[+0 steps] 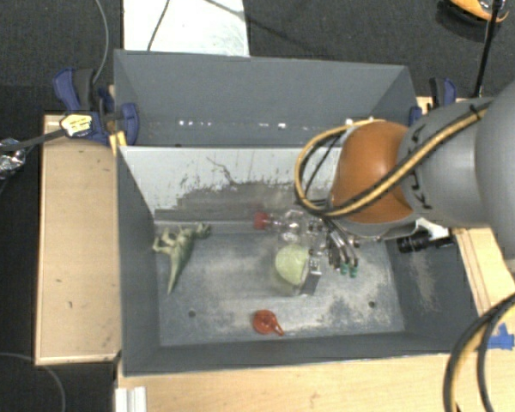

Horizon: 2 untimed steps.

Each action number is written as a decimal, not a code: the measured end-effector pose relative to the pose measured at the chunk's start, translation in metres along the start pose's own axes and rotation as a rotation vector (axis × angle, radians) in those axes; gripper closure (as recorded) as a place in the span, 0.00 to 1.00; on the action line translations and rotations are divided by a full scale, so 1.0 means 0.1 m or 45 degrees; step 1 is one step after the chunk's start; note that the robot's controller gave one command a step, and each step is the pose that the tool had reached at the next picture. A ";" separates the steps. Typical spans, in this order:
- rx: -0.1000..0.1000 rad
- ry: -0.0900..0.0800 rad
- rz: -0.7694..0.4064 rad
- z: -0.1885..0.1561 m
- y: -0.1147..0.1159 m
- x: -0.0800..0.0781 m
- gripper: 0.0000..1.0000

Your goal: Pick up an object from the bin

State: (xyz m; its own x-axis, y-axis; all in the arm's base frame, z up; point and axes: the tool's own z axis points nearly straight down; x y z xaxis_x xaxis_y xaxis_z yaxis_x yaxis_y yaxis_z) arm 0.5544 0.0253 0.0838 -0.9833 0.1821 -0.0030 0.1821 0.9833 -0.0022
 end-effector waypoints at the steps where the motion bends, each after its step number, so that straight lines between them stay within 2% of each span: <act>1: -0.003 0.001 0.139 -0.11 0.74 -0.20 1.00; 2: -0.003 0.001 0.138 -0.11 0.74 -0.20 1.00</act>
Offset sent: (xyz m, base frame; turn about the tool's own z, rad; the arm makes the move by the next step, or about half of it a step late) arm 0.0000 0.0000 0.0000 0.0000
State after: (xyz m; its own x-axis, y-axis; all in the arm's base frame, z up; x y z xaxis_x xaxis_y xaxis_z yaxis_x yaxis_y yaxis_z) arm 0.5871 0.0948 0.0948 -0.9578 0.2873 -0.0020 0.2873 0.9578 0.0004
